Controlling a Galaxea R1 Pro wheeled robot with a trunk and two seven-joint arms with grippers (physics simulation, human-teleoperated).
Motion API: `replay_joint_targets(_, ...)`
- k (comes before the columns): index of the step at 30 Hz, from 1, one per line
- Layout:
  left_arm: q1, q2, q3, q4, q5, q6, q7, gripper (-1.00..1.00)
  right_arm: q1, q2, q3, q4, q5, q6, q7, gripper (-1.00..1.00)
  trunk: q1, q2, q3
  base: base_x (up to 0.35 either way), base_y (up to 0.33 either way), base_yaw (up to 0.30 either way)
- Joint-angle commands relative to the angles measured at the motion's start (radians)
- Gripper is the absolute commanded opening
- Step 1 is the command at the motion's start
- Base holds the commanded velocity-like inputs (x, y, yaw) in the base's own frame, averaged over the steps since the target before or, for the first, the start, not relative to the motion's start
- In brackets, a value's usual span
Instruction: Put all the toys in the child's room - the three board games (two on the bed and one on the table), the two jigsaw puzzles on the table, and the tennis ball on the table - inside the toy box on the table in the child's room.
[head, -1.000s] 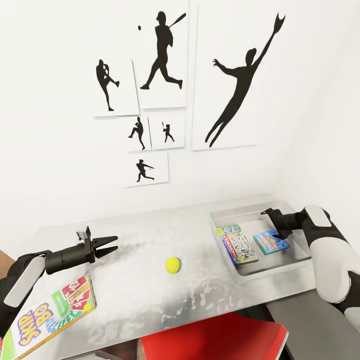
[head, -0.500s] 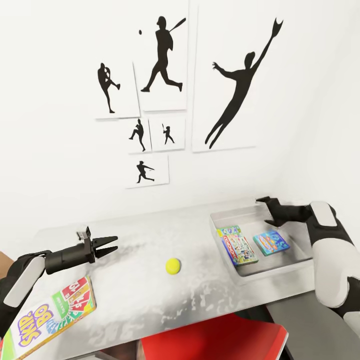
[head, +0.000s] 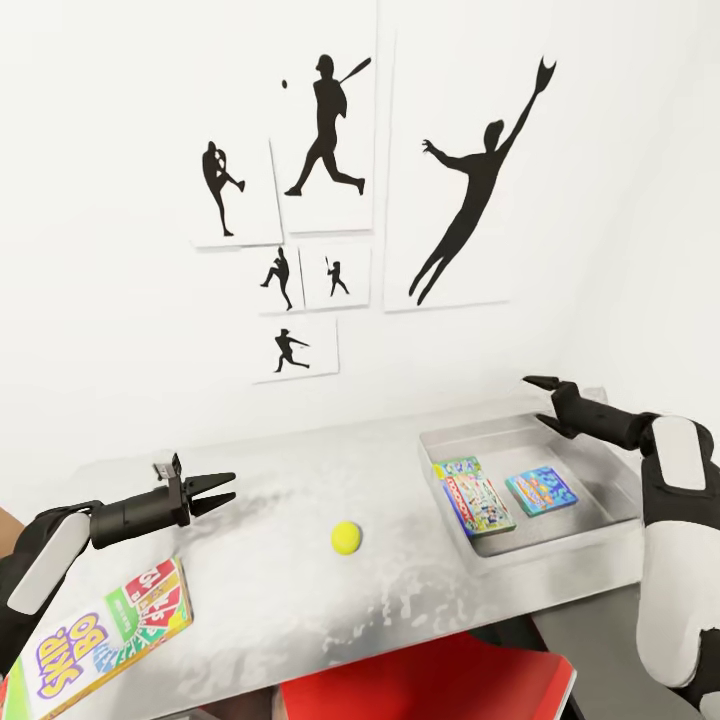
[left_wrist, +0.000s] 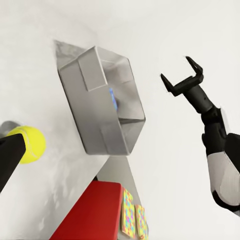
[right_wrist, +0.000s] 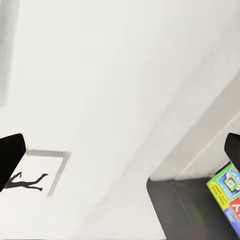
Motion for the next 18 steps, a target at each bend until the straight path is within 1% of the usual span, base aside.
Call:
replay_joint_targets(1, -0.001, 0.001, -0.002, 0.0, 0.001, 0.003, -0.002, 1.0, 0.011, 0.0, -0.001, -0.013, -0.003, 0.005, 0.014, 1.0, 0.001, -0.002, 0.0, 0.0, 0.0, 0.0)
replay_joint_targets(3, -0.001, 0.001, -0.002, 0.0, 0.001, 0.003, -0.002, 1.0, 0.034, 0.0, 0.006, -0.035, -0.004, 0.005, 0.049, 1.0, 0.001, -0.002, 0.003, 0.0, 0.0, 0.0)
replay_joint_targets(4, -0.001, 0.001, -0.002, 0.0, 0.001, 0.003, -0.002, 1.0, 0.059, 0.0, 0.02, -0.06, -0.004, 0.005, 0.087, 1.0, 0.001, -0.002, 0.005, 0.0, 0.0, 0.0)
replay_joint_targets(6, -0.001, 0.001, -0.002, -0.001, 0.001, 0.002, -0.002, 1.0, 0.085, 0.0, 0.04, -0.089, -0.004, 0.005, 0.127, 1.0, 0.001, -0.002, 0.008, 0.0, 0.0, 0.0)
replay_joint_targets(7, -0.001, 0.001, -0.002, 0.0, 0.001, 0.002, -0.002, 1.0, 0.111, 0.0, 0.063, -0.123, -0.003, 0.005, 0.169, 1.0, 0.001, -0.002, 0.01, 0.0, 0.0, 0.0)
replay_joint_targets(9, -0.001, 0.001, -0.002, 0.0, 0.001, 0.002, -0.002, 1.0, 0.137, 0.0, 0.081, -0.155, -0.003, 0.005, 0.208, 1.0, 0.001, -0.002, 0.013, 0.0, 0.0, 0.0)
replay_joint_targets(10, -0.001, 0.002, -0.003, 0.0, 0.001, 0.002, -0.002, 1.0, 0.161, 0.0, 0.095, -0.181, -0.003, 0.005, 0.244, 1.0, 0.001, -0.002, 0.014, 0.0, 0.0, 0.0)
replay_joint_targets(11, -0.001, 0.002, -0.003, 0.0, 0.001, 0.002, -0.002, 1.0, 0.174, 0.001, 0.1, -0.192, -0.003, 0.005, 0.26, 1.0, 0.001, -0.002, 0.016, 0.0, 0.0, 0.0)
replay_joint_targets(12, -0.001, 0.003, -0.002, 0.0, 0.001, 0.002, -0.002, 1.0, 0.199, 0.002, 0.107, -0.209, -0.002, 0.005, 0.287, 1.0, 0.001, -0.002, 0.018, 0.0, 0.0, 0.0)
replay_joint_targets(15, -0.001, 0.005, -0.002, 0.0, 0.001, 0.002, -0.002, 1.0, 0.236, 0.006, 0.114, -0.238, -0.001, 0.005, 0.319, 1.0, 0.001, -0.002, 0.023, 0.0, 0.0, 0.0)
replay_joint_targets(16, -0.001, 0.007, -0.002, 0.0, 0.001, 0.002, -0.002, 1.0, 0.263, 0.011, 0.116, -0.263, -0.002, 0.005, 0.338, 1.0, 0.001, -0.002, 0.024, 0.0, 0.0, 0.0)
replay_joint_targets(17, -0.001, 0.008, -0.002, 0.0, 0.001, 0.002, -0.003, 1.0, 0.279, 0.013, 0.117, -0.277, -0.002, 0.005, 0.347, 1.0, 0.001, -0.002, 0.026, 0.0, 0.0, 0.0)
replay_joint_targets(18, -0.001, 0.009, 0.0, 0.0, 0.001, 0.003, -0.003, 1.0, 0.312, 0.016, 0.117, -0.308, -0.002, 0.005, 0.37, 1.0, 0.001, -0.002, 0.028, 0.0, 0.0, 0.0)
